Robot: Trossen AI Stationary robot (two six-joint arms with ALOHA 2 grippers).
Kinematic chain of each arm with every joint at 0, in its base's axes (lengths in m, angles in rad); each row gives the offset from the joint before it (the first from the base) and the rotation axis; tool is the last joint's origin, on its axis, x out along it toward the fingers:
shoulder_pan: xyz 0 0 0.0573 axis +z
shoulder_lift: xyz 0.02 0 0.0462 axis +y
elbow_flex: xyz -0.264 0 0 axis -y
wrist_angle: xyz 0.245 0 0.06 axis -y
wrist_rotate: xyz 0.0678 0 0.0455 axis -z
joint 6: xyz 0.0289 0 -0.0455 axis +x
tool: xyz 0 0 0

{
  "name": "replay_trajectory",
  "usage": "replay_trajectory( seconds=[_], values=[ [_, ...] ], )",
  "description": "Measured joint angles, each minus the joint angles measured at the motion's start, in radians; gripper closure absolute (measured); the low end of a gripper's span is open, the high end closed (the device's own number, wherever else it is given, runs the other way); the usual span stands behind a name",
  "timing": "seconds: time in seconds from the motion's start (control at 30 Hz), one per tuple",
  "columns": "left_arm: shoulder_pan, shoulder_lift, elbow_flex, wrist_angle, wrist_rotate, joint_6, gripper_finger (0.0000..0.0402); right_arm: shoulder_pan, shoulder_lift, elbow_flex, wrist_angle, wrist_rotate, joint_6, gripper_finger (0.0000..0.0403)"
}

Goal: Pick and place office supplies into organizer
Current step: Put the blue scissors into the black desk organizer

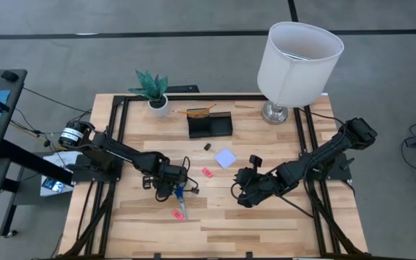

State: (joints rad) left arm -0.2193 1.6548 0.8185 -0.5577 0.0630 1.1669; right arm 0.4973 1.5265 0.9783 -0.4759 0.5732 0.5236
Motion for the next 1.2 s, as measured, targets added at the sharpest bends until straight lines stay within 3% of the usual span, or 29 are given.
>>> replay_trajectory(
  seconds=[0.8,1.2],
  values=[
    [0.006,0.02,0.007,-0.001,0.015,-0.025,0.0242,0.0,0.0,0.0,-0.001,0.0,-0.001,0.0337],
    [0.005,0.02,0.005,-0.02,0.012,-0.011,0.0337,0.0,0.0,0.0,-0.001,0.0,-0.001,0.0337]
  ],
)
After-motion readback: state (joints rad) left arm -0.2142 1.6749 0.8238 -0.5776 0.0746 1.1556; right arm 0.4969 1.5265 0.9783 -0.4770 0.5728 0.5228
